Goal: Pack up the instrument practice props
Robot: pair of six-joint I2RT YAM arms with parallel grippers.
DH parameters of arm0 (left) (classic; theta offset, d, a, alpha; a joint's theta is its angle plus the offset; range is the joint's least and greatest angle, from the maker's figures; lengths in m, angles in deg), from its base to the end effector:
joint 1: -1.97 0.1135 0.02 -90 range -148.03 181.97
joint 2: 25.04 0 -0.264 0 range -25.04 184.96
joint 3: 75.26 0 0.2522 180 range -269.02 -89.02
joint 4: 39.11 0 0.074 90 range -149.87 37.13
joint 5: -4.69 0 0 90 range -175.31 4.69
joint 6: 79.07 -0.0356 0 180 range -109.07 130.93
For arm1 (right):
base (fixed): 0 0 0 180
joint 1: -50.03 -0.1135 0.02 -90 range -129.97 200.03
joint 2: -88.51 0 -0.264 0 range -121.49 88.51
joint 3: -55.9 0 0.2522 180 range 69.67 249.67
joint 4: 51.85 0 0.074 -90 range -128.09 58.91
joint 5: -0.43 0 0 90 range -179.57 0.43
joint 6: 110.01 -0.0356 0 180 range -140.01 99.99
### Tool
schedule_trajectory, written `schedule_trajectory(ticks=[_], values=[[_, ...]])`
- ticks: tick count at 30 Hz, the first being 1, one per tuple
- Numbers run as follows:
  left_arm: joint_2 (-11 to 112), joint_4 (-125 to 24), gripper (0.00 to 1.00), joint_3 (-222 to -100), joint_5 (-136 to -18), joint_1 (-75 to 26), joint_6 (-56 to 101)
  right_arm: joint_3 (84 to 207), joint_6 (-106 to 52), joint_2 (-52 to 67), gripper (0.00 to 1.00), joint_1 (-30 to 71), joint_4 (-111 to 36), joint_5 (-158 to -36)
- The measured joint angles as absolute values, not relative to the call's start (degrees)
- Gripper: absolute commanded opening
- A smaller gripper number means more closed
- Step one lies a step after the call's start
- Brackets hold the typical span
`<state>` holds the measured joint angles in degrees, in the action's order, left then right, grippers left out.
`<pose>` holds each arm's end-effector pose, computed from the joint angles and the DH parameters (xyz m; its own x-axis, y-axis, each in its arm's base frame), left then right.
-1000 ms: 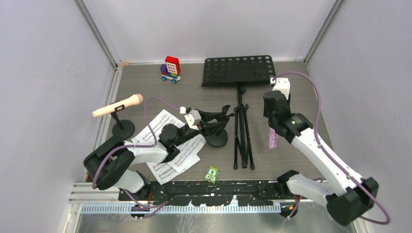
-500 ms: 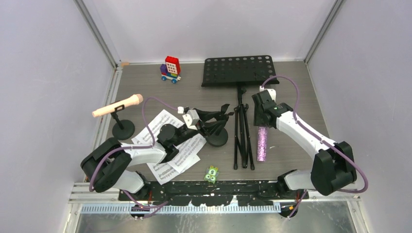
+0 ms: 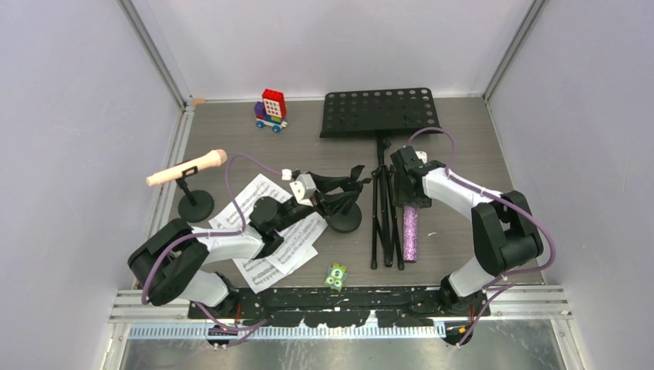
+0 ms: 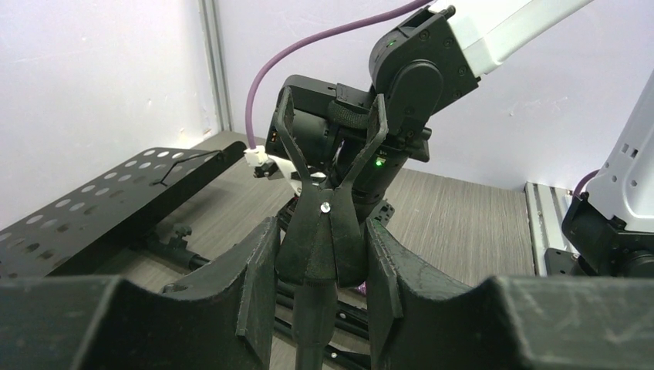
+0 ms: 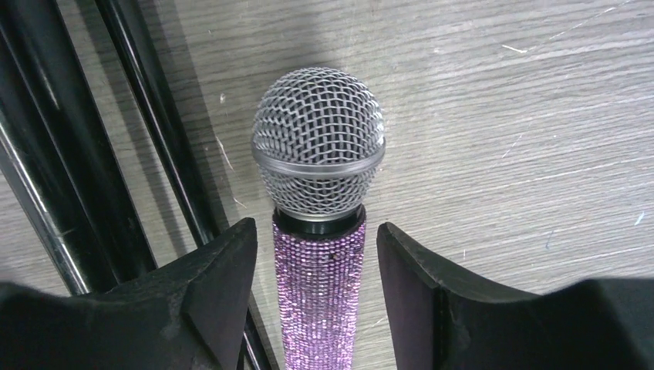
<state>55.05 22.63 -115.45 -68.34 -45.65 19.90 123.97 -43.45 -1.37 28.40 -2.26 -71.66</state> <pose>0.1732 -0.2052 0.2520 0.1091 -0.3408 -0.9338 0.9174 0.3963 -0.0375 0.2718 0.0960 0.1816 -0.9116 0.0457 -0.4086 0.1123 0.9837 -0.1405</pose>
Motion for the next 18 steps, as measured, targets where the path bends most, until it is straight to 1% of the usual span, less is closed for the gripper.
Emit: schedule_trajectory(ticks=[2,6,9,12,18], values=[[55.05,22.63,0.00,-115.45,-68.14,-45.63,19.90,123.97,-43.50,-1.35,0.74,28.43,-2.89,-71.42],[54.99,22.63,0.00,-115.34,-67.94,-45.63,19.88,123.69,-43.45,-1.33,0.81,28.43,-3.68,-71.35],[54.77,22.65,0.00,-115.12,-67.51,-45.58,19.83,123.38,-43.45,-0.87,0.83,28.47,-3.72,-71.31],[54.55,22.63,0.00,-114.82,-67.24,-45.58,19.57,122.96,-43.63,1.99,0.84,28.51,-3.57,-71.27],[55.12,22.72,0.00,-115.12,-67.31,-45.58,17.62,121.72,-44.39,15.19,0.85,28.54,-3.90,-72.03]])
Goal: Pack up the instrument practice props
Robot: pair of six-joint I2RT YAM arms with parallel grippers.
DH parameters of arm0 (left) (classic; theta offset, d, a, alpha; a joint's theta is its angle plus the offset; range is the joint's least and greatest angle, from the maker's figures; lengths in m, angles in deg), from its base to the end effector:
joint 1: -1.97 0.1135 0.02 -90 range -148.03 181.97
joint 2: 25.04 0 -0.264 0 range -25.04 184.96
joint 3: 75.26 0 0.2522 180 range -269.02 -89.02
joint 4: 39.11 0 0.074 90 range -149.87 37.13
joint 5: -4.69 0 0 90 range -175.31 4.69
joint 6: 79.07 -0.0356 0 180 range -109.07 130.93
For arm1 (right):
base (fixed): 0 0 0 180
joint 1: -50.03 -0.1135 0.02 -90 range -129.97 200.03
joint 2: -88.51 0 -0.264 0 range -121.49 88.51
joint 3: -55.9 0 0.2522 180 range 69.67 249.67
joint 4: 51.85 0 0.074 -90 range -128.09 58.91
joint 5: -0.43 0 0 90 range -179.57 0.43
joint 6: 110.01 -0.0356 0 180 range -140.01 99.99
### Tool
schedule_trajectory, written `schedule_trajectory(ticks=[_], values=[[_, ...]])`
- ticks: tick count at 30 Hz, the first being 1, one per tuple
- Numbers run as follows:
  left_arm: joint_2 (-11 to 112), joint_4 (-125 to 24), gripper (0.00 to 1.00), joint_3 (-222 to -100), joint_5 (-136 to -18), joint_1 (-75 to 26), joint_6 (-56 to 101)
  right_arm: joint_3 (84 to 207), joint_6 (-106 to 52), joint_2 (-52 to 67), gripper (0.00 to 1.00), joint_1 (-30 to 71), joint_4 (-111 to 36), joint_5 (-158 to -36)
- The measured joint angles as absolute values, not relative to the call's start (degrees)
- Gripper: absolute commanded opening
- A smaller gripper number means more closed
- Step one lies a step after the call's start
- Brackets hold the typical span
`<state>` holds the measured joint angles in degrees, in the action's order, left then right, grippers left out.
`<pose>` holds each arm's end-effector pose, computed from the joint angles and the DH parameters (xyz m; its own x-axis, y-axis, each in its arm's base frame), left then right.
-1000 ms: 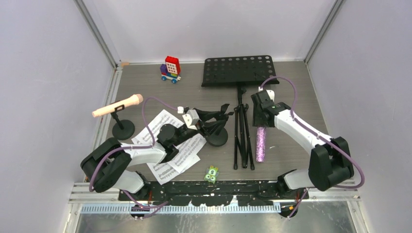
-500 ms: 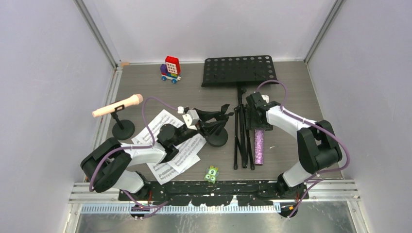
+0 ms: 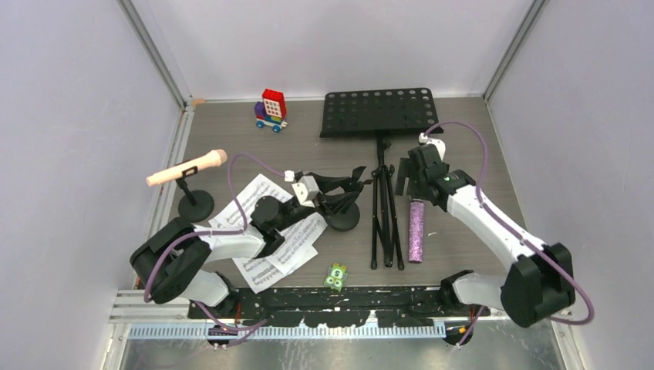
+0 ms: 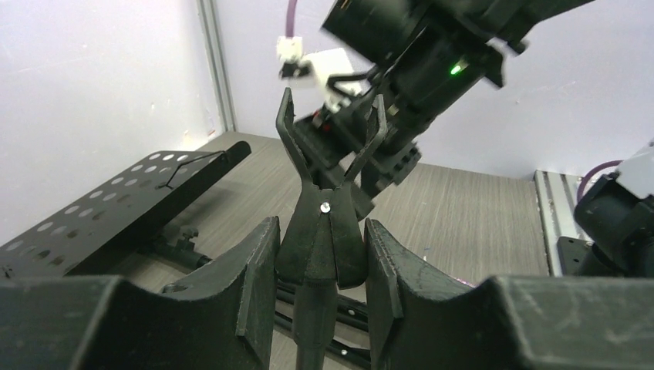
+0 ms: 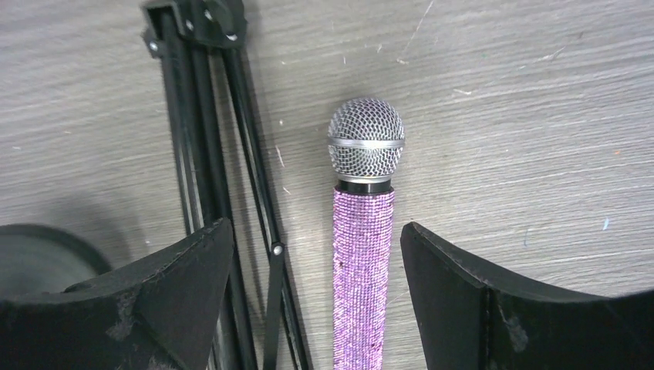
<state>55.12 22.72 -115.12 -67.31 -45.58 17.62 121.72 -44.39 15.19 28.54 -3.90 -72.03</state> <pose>0.1725 -0.2048 0.2501 0.1417 -0.3190 -0.9371 0.9185 0.3953 0.0043 0.2417 0.0836 0.2446 -0.7766 0.1173 -0.6190 0.1430 0.9897 0.0080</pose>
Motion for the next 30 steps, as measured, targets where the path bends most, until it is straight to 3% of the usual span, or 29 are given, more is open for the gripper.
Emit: schedule_trajectory(ticks=[14,20,21,23,24,27,30], values=[[70.24,22.37,0.00,-127.69,-65.89,-41.78,16.05,118.92,-44.44,43.04,0.85,28.54,-5.01,-71.99],[74.70,22.39,0.00,-133.48,-64.75,-39.99,16.73,117.30,-45.88,44.81,0.85,28.54,-3.57,-70.72],[75.27,22.50,0.04,-133.97,-64.56,-39.68,16.93,117.28,-45.92,44.31,0.85,28.54,-3.20,-70.72],[76.23,22.57,0.29,-134.16,-64.21,-38.98,17.21,117.04,-45.97,43.48,0.85,28.54,-2.82,-70.76],[76.65,22.54,0.34,-134.16,-64.21,-38.70,17.49,116.71,-45.99,43.43,0.85,28.54,-2.78,-70.79],[77.63,22.39,0.36,-134.10,-64.29,-38.04,18.28,116.25,-46.14,43.65,0.85,28.54,-2.47,-70.76],[78.07,22.72,0.47,-133.81,-64.38,-37.71,18.46,116.21,-46.34,43.65,0.85,28.54,-2.61,-70.79]])
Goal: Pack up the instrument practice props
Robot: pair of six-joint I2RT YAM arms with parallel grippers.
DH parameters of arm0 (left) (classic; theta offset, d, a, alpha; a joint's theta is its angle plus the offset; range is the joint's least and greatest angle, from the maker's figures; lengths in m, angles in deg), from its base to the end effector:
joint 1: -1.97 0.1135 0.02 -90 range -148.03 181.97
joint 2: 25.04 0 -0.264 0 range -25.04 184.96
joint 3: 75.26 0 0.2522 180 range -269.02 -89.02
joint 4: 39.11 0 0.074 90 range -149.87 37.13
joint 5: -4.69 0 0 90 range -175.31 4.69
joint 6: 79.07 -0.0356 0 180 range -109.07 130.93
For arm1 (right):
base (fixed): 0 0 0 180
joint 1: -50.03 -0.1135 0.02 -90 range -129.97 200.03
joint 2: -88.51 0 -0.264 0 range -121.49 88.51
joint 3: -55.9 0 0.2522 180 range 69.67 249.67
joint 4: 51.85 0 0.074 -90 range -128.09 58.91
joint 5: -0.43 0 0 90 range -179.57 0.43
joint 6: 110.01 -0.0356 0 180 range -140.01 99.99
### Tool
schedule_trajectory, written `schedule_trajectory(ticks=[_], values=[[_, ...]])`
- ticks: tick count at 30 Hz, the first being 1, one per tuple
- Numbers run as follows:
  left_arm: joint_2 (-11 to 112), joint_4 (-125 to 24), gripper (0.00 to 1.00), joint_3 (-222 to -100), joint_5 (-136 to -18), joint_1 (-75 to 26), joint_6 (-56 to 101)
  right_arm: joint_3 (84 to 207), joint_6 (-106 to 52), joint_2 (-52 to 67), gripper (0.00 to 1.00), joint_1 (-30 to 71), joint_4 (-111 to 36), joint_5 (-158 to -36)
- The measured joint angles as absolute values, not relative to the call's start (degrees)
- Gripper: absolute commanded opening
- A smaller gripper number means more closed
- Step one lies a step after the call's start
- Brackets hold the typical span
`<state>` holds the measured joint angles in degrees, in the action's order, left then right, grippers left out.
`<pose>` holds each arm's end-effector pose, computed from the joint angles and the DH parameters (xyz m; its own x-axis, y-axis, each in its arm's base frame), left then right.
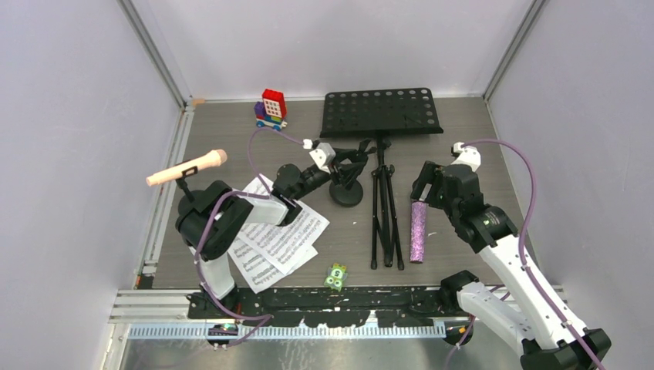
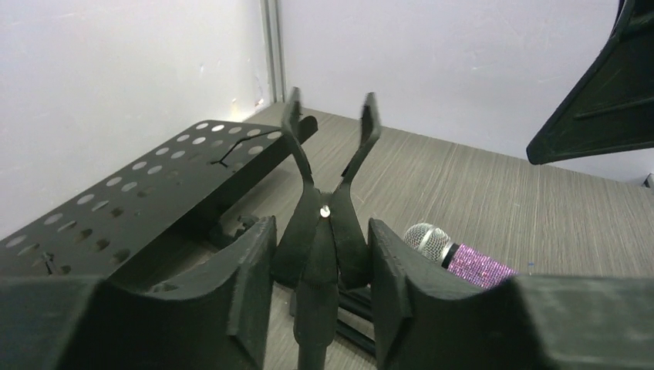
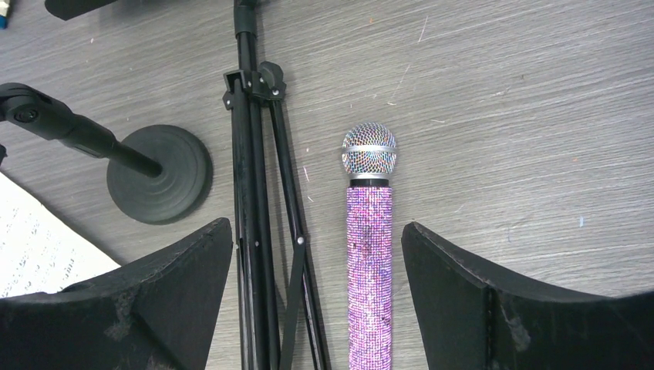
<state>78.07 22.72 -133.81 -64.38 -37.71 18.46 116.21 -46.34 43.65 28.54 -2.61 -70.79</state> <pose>0.2705 -0.2409 0.2255 0.1140 -0.2536 -0.9606 0.8814 0.4719 -0.0200 0.1582 0.0500 0.3070 -0.5072 0.2516 -0.8243 0.1418 0.9678 0.2081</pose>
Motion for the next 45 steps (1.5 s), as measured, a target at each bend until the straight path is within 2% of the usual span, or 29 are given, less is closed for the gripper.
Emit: schedule_trajectory(ticks=[9,20,32,36,42,45], values=[[77.65,25.25,0.70,-131.87,-65.15,-37.65,18.41,115.03,-46.75,43.65,0.85,28.54,-2.96,-70.83],[72.15,25.58,0.99,-122.53,-69.71,-37.47,17.93,114.11,-47.80,44.24,0.85,28.54,-3.17,-71.59],[53.74,20.66,1.00,-109.64,-79.44,-37.21,19.85,114.11,-48.48,44.42,0.85,28.54,-3.85,-72.75],[39.97,9.69,1.00,-104.96,-84.47,-37.45,24.03,114.00,-48.48,44.90,0.85,28.54,-4.25,-73.02],[10.93,-26.02,1.00,-107.30,-97.95,-38.00,31.00,113.67,-48.74,44.87,0.85,28.54,-5.53,-73.63],[0.59,-43.57,1.00,-111.17,-106.46,-38.04,34.94,113.65,-49.00,44.70,0.85,28.54,-6.32,-74.17]])
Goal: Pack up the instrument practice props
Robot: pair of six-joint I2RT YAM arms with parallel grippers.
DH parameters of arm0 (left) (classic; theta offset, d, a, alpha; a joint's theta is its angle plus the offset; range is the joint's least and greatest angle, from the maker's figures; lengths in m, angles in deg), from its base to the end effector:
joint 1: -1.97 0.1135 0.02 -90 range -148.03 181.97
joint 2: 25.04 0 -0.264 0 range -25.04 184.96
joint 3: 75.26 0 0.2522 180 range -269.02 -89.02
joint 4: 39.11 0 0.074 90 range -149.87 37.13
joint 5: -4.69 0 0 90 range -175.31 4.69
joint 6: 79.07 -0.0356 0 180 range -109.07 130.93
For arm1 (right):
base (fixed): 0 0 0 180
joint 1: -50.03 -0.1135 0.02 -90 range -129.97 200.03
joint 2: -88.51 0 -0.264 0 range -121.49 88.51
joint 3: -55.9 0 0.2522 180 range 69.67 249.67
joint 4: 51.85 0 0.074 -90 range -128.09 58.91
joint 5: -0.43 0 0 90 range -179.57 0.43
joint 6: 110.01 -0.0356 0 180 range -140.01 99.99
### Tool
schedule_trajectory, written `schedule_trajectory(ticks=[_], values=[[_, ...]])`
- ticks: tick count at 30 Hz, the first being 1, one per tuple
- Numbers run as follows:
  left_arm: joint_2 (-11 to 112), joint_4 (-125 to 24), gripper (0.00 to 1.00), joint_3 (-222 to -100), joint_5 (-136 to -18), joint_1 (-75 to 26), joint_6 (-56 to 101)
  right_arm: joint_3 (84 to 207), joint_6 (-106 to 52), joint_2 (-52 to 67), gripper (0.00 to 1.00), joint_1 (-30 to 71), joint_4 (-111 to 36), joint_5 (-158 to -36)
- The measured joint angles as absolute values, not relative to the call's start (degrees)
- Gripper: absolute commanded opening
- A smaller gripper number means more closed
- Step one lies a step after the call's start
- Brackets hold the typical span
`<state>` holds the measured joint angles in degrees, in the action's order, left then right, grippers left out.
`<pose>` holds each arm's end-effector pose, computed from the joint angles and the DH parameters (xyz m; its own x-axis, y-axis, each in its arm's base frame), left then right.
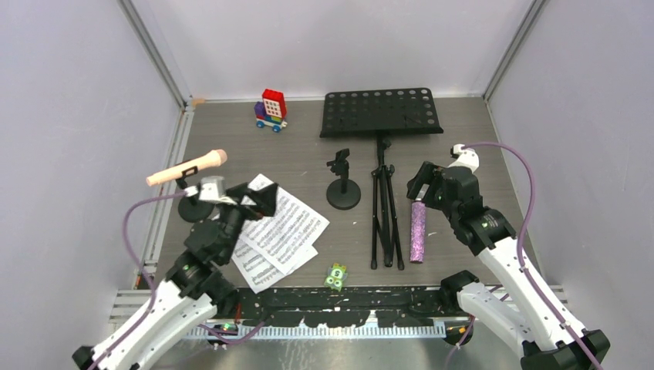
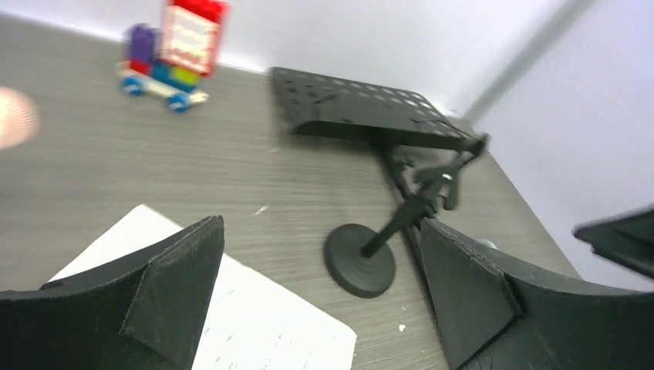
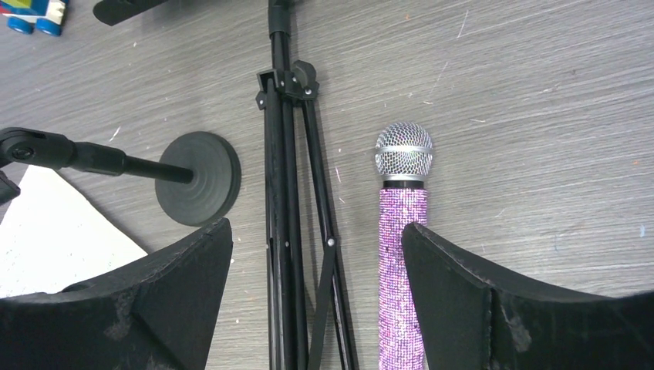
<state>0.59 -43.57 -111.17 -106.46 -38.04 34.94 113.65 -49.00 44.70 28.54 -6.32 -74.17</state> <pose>0.1130 -0.0781 0.2836 -0.0612 -0.4441 -0.8939 0.3282 0.8368 -0.4382 0.1584 0.0522 0.3003 -0.4955 0.3071 -0.8125 0.1114 0.9502 0.2912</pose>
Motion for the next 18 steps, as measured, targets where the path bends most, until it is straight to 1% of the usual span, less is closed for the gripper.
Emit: schedule_trajectory(ticks=[4,7,10,13,16,18], values=[[-9.42,-65.41,1.00,-116.61,-119.74,-38.04,42.41,113.35,-49.24,44.66,0.85,28.54,-7.11,-74.76],[-10.52,-77.17,1.00,-119.32,-127.18,-38.04,46.34,112.98,-49.33,44.66,0.85,28.54,-7.24,-75.22],[-3.85,-85.12,1.00,-121.68,-132.62,-37.80,47.55,112.93,-49.33,44.63,0.85,28.54,-7.31,-75.79],[6.18,-88.10,1.00,-123.93,-132.92,-35.05,47.61,112.93,-49.31,44.61,0.85,28.54,-7.35,-76.16],[12.24,-88.45,1.00,-124.68,-130.02,-27.13,47.15,112.93,-49.29,44.61,0.85,28.54,-7.31,-76.25],[12.65,-88.49,1.00,-124.57,-127.57,-19.20,46.19,112.93,-49.24,44.66,0.85,28.54,-7.28,-76.32]])
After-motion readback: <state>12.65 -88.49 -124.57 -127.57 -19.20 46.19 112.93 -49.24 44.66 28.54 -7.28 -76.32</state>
